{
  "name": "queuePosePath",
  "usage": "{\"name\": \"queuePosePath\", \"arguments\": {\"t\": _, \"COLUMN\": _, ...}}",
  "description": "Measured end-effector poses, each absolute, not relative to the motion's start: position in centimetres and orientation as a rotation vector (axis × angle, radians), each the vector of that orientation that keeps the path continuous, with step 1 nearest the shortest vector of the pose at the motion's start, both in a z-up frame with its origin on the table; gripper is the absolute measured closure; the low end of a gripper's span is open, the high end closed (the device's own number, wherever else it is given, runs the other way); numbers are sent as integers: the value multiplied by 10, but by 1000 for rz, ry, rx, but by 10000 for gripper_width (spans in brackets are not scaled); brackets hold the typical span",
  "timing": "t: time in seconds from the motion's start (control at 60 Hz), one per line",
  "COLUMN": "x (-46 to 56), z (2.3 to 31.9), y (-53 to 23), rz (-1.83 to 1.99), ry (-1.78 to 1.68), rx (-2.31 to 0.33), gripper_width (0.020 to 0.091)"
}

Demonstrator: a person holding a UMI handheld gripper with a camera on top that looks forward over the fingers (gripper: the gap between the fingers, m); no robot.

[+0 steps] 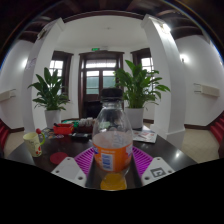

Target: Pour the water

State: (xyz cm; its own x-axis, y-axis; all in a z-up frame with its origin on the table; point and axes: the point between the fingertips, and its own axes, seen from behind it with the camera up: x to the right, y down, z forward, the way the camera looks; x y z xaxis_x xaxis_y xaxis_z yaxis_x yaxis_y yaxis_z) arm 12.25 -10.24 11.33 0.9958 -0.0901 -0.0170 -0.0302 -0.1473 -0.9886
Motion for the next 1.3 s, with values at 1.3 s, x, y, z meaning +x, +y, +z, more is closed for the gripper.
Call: {"name": "queuePosePath", "arguments": {"t": 1.3, "x": -120, "z": 177, "y": 26, "rz": -1344, "ry": -1501, "rx": -1041, "gripper_width": 761}}
